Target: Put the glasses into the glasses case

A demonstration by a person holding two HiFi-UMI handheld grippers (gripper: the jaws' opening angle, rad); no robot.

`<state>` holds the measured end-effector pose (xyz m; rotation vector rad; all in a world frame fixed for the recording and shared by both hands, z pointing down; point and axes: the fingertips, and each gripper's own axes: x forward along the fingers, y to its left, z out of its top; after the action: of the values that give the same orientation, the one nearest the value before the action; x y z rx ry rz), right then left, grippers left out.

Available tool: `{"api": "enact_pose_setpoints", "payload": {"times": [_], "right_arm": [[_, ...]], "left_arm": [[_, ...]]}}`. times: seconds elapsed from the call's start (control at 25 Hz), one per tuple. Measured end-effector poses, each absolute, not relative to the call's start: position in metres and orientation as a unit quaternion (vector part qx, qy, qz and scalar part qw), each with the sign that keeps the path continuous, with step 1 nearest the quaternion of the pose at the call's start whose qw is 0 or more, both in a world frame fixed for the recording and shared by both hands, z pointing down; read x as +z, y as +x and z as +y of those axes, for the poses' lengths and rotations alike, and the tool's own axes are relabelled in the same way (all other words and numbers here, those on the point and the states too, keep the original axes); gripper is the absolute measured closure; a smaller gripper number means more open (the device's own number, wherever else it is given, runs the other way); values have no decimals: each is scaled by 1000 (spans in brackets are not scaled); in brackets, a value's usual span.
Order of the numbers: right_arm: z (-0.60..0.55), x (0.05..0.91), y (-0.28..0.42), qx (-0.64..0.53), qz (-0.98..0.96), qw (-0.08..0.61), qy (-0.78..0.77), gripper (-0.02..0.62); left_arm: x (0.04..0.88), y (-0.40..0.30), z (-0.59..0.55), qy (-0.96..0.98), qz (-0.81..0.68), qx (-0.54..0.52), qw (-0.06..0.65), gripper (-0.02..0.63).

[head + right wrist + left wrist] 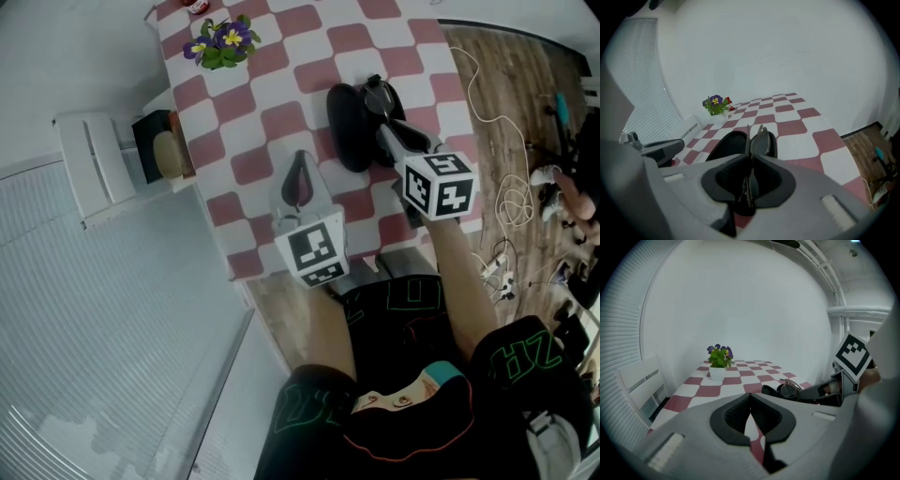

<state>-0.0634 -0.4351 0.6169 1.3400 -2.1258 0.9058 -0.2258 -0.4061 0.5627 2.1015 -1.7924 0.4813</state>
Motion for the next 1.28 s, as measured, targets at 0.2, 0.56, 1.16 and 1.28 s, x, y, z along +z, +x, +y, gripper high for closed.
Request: {"api": "enact_pose_setpoints", "payload": {"times": [0.2,0.56,1.16,1.28], "right_arm": [[-432,604,-63,315,-786,222,485,528],[-437,537,-58,257,-838,133,463,591],[-463,409,-23,123,-849,27,512,591],[-466,382,-22,96,-857,7,506,592]], "left_arm": [[550,-244,-401,722,-654,153,164,597],[506,-218,-398,734,-657,114,123,597],[377,-208,-399,732,-680,32,13,597],[349,-208,-398,730,-683,13,-4,597]]}}
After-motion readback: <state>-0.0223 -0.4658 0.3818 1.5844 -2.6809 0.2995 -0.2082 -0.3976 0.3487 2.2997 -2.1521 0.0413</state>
